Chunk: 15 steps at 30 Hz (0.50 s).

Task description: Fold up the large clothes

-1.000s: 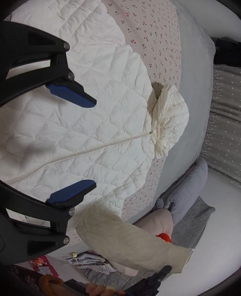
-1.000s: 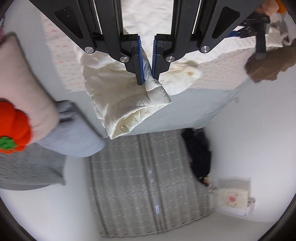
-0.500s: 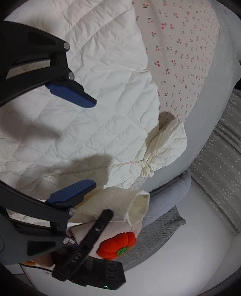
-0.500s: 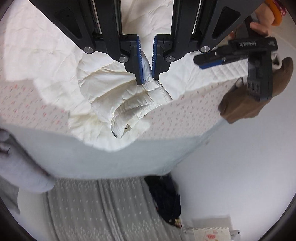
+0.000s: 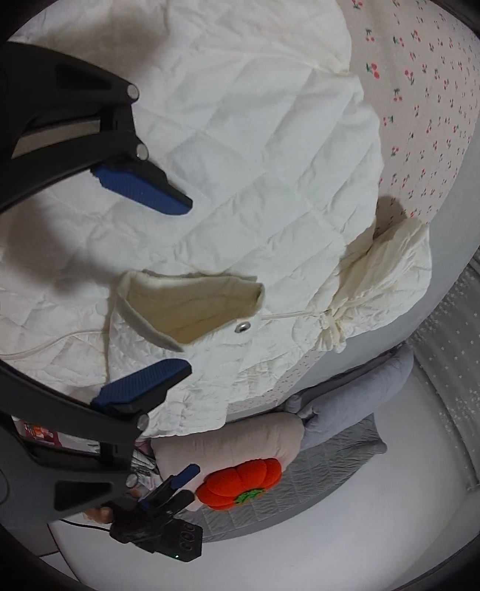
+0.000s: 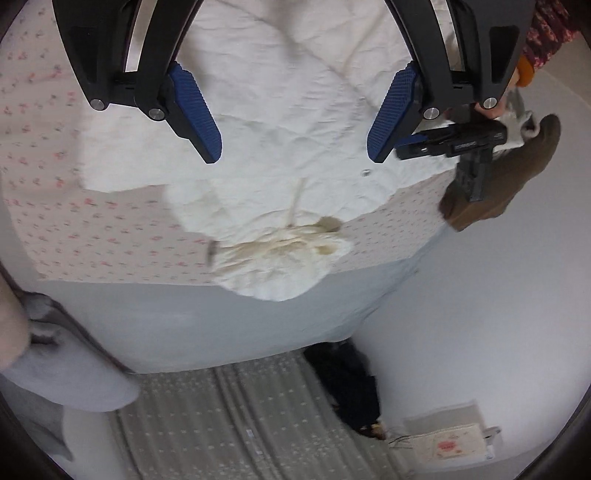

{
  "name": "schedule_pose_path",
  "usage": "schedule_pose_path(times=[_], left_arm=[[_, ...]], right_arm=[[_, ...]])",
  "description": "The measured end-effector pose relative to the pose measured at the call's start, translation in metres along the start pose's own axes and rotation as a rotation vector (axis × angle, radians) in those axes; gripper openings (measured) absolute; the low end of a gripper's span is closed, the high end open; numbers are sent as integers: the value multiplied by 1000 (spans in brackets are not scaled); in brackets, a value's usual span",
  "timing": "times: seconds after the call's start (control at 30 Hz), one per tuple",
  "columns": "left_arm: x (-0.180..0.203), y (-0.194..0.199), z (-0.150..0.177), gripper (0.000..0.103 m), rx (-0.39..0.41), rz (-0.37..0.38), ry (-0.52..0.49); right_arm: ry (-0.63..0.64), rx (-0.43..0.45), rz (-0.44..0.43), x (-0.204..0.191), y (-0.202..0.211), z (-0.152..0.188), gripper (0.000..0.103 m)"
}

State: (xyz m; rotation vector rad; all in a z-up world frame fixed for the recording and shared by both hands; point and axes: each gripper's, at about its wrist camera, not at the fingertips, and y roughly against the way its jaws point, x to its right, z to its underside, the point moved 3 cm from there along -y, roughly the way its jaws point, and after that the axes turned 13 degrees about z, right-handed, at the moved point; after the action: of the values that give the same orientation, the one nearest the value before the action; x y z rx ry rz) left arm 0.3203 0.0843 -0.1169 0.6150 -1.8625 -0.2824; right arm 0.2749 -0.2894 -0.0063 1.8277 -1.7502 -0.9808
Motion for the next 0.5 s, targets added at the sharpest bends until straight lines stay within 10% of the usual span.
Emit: schedule_pose_path(times=[0.1, 0.2, 0.37, 0.5], left_arm=[[10, -22, -1, 72, -42, -17, -25], [27, -39, 2, 5, -108, -71, -101], [47, -13, 6, 5, -29, -241, -233], [11, -16, 16, 18, -170, -465, -223]], right_arm=[[-139, -35, 104, 69, -12, 0, 83], [-245, -99, 130, 116, -26, 9, 83], [-340, -149, 42, 145, -50, 22, 83], [-393, -167, -58, 148, -75, 18, 83]])
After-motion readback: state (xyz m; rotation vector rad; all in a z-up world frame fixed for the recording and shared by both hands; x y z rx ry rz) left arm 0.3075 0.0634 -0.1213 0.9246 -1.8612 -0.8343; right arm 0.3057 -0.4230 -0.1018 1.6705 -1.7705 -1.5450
